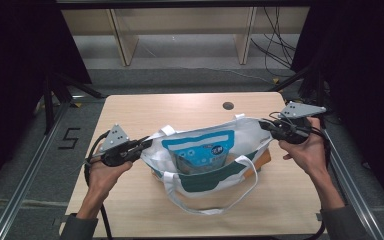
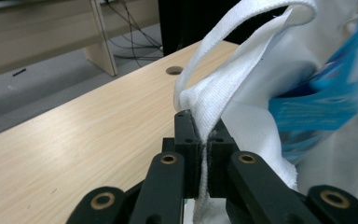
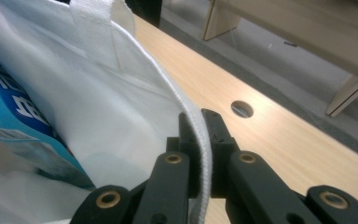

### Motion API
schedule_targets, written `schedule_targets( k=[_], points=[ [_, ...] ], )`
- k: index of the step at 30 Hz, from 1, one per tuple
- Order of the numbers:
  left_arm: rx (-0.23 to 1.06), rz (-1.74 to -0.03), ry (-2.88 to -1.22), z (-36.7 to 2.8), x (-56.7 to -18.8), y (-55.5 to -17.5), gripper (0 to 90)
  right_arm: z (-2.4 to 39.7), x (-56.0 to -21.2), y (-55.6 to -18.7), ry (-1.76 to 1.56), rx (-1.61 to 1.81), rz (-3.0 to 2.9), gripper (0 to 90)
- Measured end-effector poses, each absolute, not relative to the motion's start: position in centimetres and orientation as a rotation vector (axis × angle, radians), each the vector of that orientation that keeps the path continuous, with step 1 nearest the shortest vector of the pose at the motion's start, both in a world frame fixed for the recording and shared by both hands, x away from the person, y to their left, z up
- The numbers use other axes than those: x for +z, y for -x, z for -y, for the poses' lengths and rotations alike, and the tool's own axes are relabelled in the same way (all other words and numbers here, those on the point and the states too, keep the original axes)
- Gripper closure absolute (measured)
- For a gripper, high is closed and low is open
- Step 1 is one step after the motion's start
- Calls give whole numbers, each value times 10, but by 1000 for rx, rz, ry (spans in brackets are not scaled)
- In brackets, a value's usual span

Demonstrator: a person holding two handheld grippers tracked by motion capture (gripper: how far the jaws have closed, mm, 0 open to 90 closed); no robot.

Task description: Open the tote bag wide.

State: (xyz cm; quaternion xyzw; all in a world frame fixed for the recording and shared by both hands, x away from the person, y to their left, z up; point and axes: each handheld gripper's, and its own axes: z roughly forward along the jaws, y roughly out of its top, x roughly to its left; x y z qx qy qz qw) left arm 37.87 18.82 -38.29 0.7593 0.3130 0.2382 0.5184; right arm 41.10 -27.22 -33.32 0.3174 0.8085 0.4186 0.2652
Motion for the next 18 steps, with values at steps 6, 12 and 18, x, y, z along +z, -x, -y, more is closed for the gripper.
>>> schedule_targets(
  k=[6, 12, 18],
  points=[
    [549, -803, -1830, -187, -401, -394, 862, 270, -350, -418, -921, 1119, -2234, 885],
    [507, -833, -1852, -183, -423, -403, 863, 272, -370, -422, -949, 1106, -2237, 885],
    [482, -840, -1918, -175, -448, -413, 863, 277, -394, -423, -981, 1095, -2246, 884]
  ],
)
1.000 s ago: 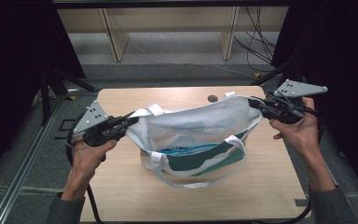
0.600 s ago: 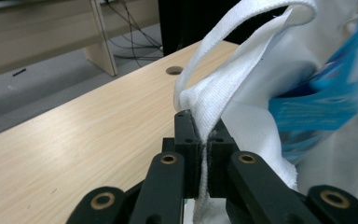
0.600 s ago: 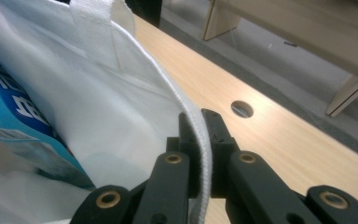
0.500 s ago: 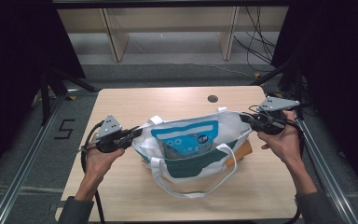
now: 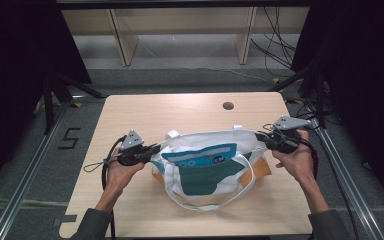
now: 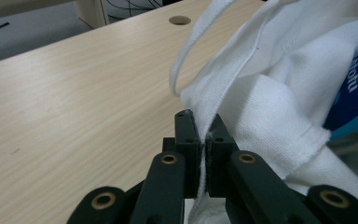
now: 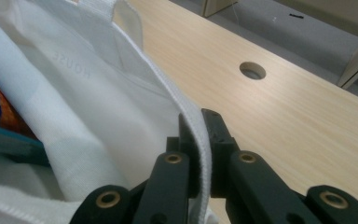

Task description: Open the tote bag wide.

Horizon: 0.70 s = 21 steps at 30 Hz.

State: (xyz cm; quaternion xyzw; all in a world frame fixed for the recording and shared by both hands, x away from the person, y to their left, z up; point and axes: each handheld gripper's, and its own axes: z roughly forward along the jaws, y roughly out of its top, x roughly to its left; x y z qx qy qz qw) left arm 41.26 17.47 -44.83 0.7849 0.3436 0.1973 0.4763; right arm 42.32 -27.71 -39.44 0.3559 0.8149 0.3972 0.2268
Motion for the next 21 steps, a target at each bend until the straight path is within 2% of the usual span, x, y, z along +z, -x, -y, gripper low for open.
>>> schedule_targets(
  k=[14, 21],
  points=[
    [416, -884, -2036, -168, -493, -426, 863, 272, -433, -430, -989, 1017, -2262, 884],
    [364, -943, -2040, -164, -506, -428, 863, 272, -456, -434, -1046, 978, -2321, 884]
  ],
)
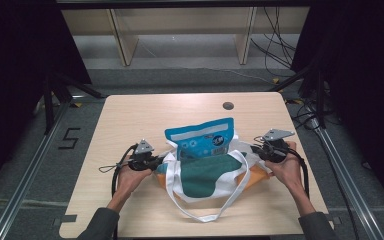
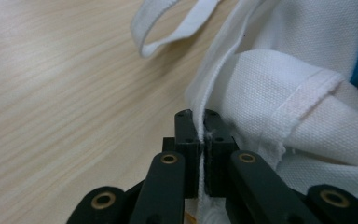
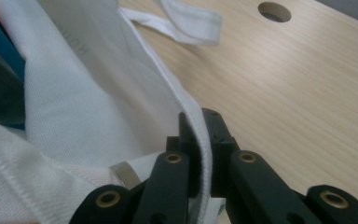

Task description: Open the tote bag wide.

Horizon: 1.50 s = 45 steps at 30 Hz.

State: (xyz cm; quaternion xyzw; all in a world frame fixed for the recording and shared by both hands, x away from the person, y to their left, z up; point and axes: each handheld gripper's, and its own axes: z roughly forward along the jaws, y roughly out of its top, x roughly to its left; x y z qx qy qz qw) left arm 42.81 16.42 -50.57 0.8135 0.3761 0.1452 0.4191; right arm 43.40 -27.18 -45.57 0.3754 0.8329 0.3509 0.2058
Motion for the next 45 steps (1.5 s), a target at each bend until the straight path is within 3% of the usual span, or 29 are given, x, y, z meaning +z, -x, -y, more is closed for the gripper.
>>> schedule_targets(
  k=[9, 15, 23, 31, 37, 45],
  points=[
    [365, -948, -2047, -162, -513, -428, 863, 269, -482, -435, -1075, 913, -2387, 884],
    [325, -981, -2018, -165, -514, -428, 851, 270, -479, -435, -1090, 912, -2403, 879],
    [325, -985, -2021, -167, -512, -428, 819, 277, -436, -426, -1067, 1066, -2273, 722],
    [327, -1006, -1979, -167, -510, -427, 790, 264, -394, -399, -967, 1290, -2261, 672],
    [334, -994, -1975, -170, -506, -426, 770, 242, -385, -386, -901, 1363, -2354, 605],
    [338, -989, -1983, -173, -504, -426, 765, 238, -380, -383, -889, 1435, -2341, 590]
  ],
)
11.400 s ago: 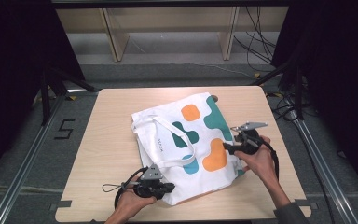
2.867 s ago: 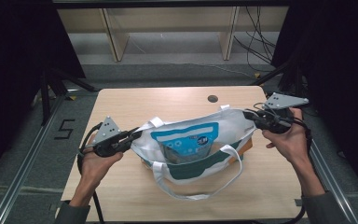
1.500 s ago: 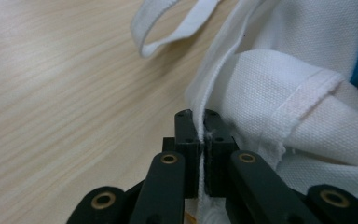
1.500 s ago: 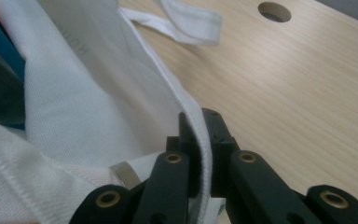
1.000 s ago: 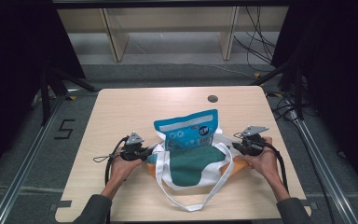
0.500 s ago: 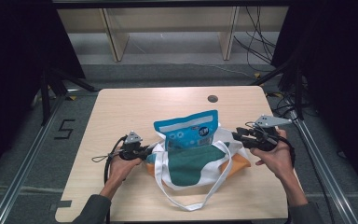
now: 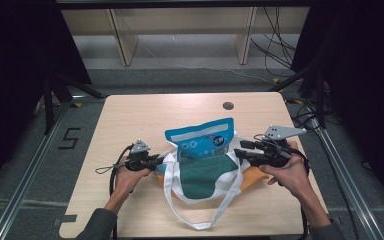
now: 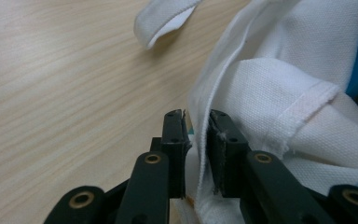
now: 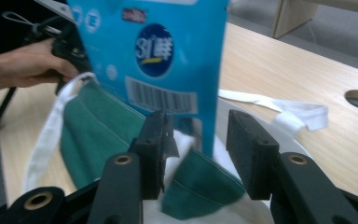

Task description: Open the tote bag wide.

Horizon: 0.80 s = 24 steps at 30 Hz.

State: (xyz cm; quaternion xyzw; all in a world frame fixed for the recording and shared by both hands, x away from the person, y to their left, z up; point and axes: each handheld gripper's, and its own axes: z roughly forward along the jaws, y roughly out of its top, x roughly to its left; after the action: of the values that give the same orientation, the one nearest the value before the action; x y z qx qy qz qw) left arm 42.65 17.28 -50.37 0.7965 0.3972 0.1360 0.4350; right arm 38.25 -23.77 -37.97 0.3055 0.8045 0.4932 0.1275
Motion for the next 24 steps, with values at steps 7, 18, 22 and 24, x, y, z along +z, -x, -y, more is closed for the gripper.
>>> schedule_targets(
  k=[7, 18, 22, 24],
  points=[
    [332, -993, -1986, -173, -503, -426, 767, 225, -387, -380, -884, 1321, -2457, 661],
    [342, -993, -1989, -174, -504, -425, 791, 214, -431, -368, -720, 1037, -2699, 890],
    [347, -984, -2011, -172, -507, -426, 787, 203, -473, -369, -761, 909, -2784, 890],
    [342, -987, -2018, -171, -507, -427, 785, 200, -485, -373, -803, 869, -2766, 890]
  ],
)
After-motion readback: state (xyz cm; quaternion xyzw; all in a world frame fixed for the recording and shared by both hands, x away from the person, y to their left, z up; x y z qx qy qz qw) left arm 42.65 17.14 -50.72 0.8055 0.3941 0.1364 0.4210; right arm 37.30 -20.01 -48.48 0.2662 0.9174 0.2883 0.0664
